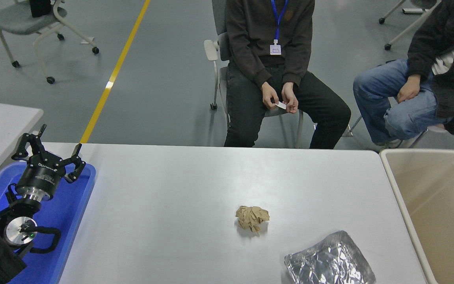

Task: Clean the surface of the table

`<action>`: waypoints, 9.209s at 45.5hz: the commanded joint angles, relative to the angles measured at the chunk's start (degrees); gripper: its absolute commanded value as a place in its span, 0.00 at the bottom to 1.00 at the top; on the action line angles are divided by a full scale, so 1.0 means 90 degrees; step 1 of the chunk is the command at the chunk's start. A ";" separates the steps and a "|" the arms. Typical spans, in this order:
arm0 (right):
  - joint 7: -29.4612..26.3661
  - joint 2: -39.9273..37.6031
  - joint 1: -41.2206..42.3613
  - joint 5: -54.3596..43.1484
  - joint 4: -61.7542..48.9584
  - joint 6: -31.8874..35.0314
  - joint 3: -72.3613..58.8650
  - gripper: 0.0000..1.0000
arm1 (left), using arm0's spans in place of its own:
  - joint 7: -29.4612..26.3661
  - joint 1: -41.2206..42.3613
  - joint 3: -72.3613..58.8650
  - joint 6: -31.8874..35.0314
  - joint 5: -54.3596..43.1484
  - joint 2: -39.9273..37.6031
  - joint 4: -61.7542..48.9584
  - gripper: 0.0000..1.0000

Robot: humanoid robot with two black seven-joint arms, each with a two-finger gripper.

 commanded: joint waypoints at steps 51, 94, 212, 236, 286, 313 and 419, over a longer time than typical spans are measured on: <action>0.0708 0.3080 -0.2646 0.0845 0.0608 0.0007 0.5771 1.00 | 0.0000 0.0000 0.0000 -0.0008 0.0000 0.0000 0.0000 1.00; 0.0875 0.3236 -0.2519 0.1391 0.0647 0.0251 0.5703 1.00 | 0.0000 0.0000 0.0000 0.0001 0.0000 0.0000 0.0000 1.00; -0.0443 -0.0836 -0.1679 -0.6108 0.5070 0.1101 0.1787 1.00 | 0.0000 0.0000 0.0000 0.0001 0.0000 0.0000 0.0000 1.00; -0.0883 -0.0827 -0.1337 -0.7359 0.5559 0.1111 0.0947 1.00 | 0.0000 0.0000 0.0000 0.0001 0.0000 0.0000 0.0000 1.00; -0.0864 0.0345 -0.1513 -0.7398 0.4358 0.0125 -0.0010 1.00 | 0.0000 0.0000 0.0000 0.0001 0.0000 0.0000 0.0000 1.00; -0.0590 0.0433 -0.1503 -0.7398 0.4211 -0.0354 -0.0361 0.52 | 0.0000 0.0000 0.0000 -0.0008 0.0000 0.0000 0.0000 1.00; 0.0327 -0.2564 0.2051 -0.5991 0.5559 0.1071 -0.0674 0.00 | 0.0000 0.0000 0.0000 0.0001 0.0000 0.0000 0.0000 1.00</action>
